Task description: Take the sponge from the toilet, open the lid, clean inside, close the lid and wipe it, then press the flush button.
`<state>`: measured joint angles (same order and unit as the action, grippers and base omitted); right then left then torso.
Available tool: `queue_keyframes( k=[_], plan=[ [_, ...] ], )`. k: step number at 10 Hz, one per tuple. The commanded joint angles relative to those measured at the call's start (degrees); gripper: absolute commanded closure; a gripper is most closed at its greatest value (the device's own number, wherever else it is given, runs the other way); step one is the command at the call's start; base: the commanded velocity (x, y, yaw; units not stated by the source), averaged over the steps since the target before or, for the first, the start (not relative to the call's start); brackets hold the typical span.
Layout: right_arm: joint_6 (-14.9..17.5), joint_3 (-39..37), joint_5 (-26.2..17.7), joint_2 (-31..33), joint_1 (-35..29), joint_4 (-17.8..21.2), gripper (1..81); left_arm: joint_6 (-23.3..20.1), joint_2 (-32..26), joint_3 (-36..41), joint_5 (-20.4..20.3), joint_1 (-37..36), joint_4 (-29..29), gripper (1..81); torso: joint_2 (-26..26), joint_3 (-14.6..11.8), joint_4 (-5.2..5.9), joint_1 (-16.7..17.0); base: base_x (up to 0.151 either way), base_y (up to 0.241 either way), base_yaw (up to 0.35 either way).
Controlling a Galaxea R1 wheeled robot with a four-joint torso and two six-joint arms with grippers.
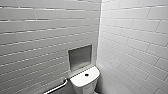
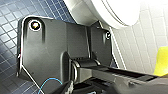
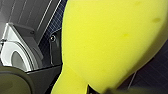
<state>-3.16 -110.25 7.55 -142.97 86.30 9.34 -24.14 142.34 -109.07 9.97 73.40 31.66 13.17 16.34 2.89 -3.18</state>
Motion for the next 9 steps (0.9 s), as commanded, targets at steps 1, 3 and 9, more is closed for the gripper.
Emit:
queue_keyframes(
  k=[1,3,9],
  plan=[
    [-0.45,4.17,-2.71,3.80,-3.45,0.15,81.1,0.06,-7.94,11.05,5.58,-11.63,0.86,1.0,0.00,0.00,0.00,0.00,0.000,0.000,0.000],
    [-0.62,7.34,-1.75,6.09,-4.15,0.94,81.1,0.67,-10.66,16.60,6.02,-17.08,1.47,1.0,0.00,0.00,0.00,0.00,0.000,0.000,0.000],
    [-1.33,10.51,-1.04,8.64,-5.47,1.30,81.1,0.67,-12.60,20.30,15.95,-33.96,8.50,1.0,-0.05,6.57,0.00,-0.02,0.000,0.000,0.000]
  ],
)
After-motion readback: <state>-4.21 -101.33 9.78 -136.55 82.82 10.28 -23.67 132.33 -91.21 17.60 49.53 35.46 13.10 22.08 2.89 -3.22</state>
